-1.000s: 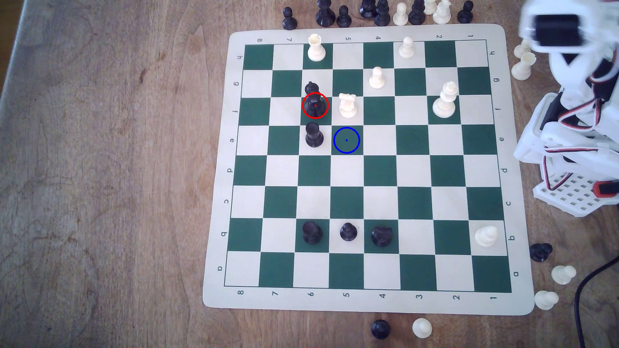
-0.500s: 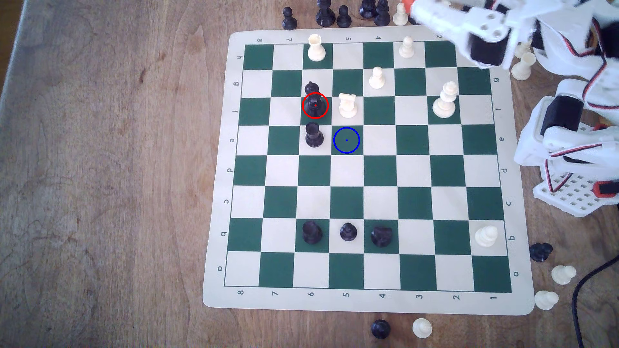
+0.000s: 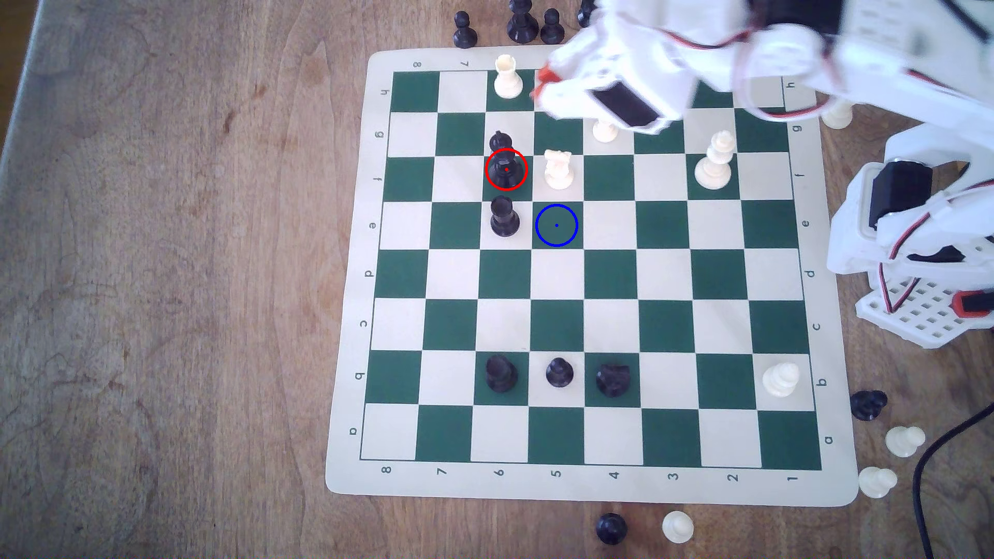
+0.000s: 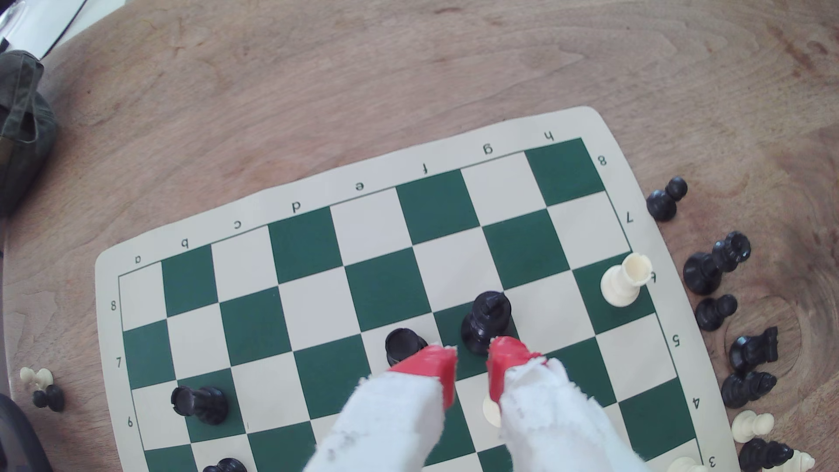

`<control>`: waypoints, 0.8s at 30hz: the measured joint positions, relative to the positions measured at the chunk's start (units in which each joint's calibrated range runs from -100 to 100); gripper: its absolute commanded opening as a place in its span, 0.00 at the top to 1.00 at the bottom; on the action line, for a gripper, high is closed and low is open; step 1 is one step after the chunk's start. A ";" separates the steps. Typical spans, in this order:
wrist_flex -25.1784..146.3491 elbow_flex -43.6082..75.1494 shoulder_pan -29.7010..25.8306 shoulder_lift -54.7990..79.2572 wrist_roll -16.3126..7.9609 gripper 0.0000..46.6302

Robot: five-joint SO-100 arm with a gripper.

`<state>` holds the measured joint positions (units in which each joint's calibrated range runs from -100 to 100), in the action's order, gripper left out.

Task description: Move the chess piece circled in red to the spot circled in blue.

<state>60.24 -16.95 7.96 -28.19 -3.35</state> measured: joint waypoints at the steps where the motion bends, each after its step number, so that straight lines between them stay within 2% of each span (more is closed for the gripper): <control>1: 0.00 1.08 0.00 1.76 -0.10 0.87; 10: -3.43 4.52 1.70 14.41 -0.49 0.81; 12: -4.46 4.52 1.62 15.92 -0.34 0.75; 19: -7.49 4.52 1.70 21.28 -0.34 0.71; 24: -9.00 4.52 3.91 23.46 -0.34 0.62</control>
<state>51.24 -12.43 11.87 -4.73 -3.69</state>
